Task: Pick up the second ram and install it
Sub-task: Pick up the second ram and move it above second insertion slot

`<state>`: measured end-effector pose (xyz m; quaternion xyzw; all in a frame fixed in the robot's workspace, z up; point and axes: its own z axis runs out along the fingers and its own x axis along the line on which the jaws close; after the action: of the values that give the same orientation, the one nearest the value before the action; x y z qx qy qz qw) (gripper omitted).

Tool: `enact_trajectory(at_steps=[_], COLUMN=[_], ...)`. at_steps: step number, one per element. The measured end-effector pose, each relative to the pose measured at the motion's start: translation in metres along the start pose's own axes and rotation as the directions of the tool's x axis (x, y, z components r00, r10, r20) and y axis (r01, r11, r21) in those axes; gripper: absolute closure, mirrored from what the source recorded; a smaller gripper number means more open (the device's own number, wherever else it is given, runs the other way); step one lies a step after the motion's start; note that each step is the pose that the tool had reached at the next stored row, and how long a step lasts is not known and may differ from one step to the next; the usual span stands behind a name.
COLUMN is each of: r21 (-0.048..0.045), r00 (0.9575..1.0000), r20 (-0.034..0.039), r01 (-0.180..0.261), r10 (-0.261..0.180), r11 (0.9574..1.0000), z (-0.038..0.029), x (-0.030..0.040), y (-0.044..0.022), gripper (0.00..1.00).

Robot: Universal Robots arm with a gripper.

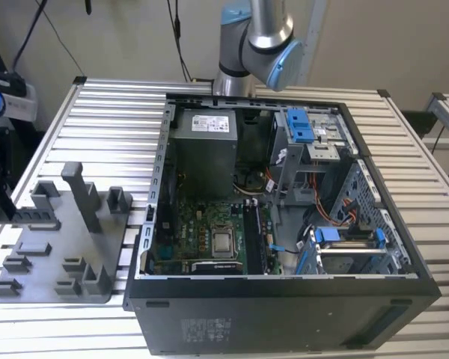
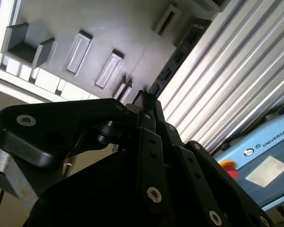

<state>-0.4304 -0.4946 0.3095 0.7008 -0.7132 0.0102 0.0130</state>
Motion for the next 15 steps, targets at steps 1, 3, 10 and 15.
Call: enact_trajectory(at_steps=[1,3,10,15], r21=[0.0001,0.0001,0.0001,0.0], r00=[1.0,1.0,1.0,1.0], r20=[0.0,0.0001,0.0001,0.0001], r01=[0.0,-0.001,-0.002,-0.003], r10=[0.0,0.001,0.002,0.003], r11=[1.0,1.0,1.0,1.0], z=[-0.0006,-0.0019,-0.0061,-0.0089], x=[0.0,0.0,0.0002,0.0003], y=[0.0,0.0,0.0001,0.0001], gripper=[0.86,0.86,0.86,0.86])
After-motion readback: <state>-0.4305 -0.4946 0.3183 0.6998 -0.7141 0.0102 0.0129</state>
